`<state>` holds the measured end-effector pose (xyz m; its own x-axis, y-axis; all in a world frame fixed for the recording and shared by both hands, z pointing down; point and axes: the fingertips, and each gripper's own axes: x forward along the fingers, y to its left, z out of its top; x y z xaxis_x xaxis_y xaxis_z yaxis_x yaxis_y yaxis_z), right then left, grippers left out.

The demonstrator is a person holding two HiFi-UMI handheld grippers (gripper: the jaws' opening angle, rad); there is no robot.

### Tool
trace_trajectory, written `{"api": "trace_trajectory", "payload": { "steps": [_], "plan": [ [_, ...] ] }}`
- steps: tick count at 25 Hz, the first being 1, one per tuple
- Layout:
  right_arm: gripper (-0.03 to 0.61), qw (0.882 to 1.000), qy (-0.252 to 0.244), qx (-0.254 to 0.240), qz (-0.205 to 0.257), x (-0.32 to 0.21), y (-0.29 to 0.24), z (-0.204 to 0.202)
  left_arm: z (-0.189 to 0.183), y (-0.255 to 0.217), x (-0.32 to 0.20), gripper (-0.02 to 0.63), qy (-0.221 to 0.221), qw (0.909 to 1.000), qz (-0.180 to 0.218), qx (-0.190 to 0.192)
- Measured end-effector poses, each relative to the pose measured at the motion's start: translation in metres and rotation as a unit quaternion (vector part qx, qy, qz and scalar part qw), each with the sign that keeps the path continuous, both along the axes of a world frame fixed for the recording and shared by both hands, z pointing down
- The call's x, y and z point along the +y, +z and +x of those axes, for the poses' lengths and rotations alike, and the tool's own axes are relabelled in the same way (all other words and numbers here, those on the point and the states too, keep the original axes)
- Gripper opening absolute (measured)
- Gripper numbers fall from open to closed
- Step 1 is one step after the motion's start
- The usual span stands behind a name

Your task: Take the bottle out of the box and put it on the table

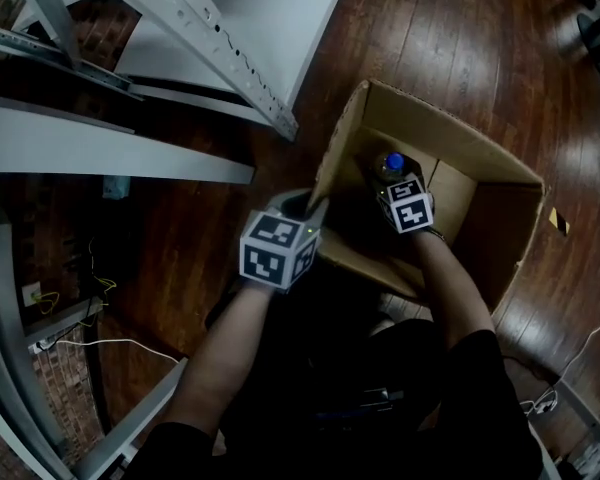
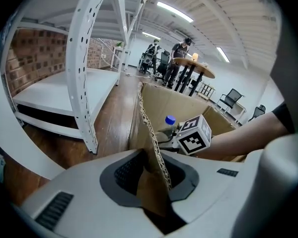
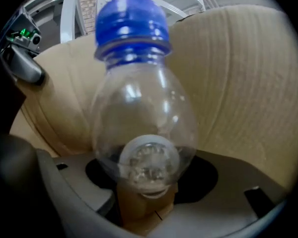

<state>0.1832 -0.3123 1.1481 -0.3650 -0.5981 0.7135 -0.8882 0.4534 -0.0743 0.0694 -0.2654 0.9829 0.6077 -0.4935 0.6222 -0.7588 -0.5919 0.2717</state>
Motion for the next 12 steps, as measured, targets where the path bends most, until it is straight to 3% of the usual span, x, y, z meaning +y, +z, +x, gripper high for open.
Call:
{"api": "trace_trajectory", "payload": {
  "steps": [8, 12],
  "plan": [
    [0.270, 0.998, -0.005, -0.016, 0.060, -0.002, -0.046, -0.007, -0.001, 0.001, 0.001, 0.069, 0.008, 0.9999, 0.007, -0.006],
    [0.271, 0.996, 0.027, -0.019, 0.085, 0.004, -0.120, 0.009, -0.004, -0.008, 0.003, 0.087, 0.020, 0.9996, 0.020, -0.007]
  ]
}}
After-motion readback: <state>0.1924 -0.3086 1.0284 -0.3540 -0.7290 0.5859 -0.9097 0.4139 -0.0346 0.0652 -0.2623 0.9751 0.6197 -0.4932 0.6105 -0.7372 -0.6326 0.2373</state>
